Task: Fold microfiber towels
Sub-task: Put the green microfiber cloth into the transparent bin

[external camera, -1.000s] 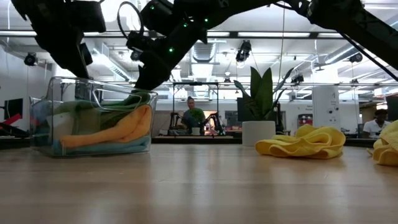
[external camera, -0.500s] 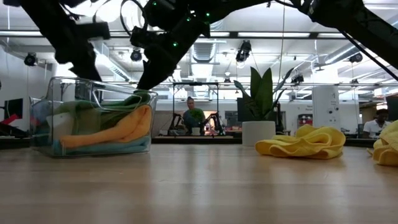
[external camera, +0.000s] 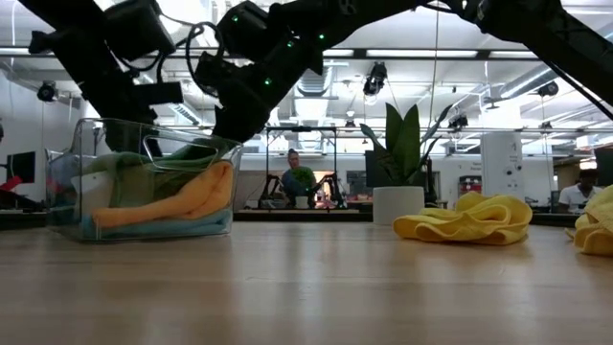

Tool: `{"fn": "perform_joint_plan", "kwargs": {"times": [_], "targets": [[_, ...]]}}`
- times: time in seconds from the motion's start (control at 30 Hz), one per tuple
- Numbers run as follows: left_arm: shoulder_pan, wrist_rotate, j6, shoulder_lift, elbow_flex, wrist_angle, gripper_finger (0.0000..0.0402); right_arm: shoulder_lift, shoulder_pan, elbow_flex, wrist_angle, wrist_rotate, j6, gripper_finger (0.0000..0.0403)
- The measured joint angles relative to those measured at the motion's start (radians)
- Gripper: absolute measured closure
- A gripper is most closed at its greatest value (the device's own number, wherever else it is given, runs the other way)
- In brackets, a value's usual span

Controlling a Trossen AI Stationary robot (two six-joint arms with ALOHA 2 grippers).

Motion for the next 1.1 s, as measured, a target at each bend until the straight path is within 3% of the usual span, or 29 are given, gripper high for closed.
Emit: {"fn": "perform_joint_plan", "kwargs": {"times": [0.27, 0.47, 0.77, 1.1], "targets": [[0.002, 0.011, 0.000, 0.058, -0.007, 0.053, 0.0401, 0.000, 0.000, -0.015, -0.001, 0.003, -0.007, 0.0394], [0.002, 0.012, 0.000, 0.055, 0.002, 0.061, 0.0401, -0.021, 0.000, -0.015, -0.009, 0.095, -0.019, 0.0394], [0.002, 0.012, 0.002, -0.009, 0.016, 0.060, 0.0401, -0.047, 0.018, -0.015, -0.001, 0.092, -0.015, 0.0394], [0.002, 0.013, -0.003, 0.032, 0.013, 0.075, 0.0401, -0.037, 0.028, -0.040, 0.042, 0.087, -0.007, 0.0394]]}}
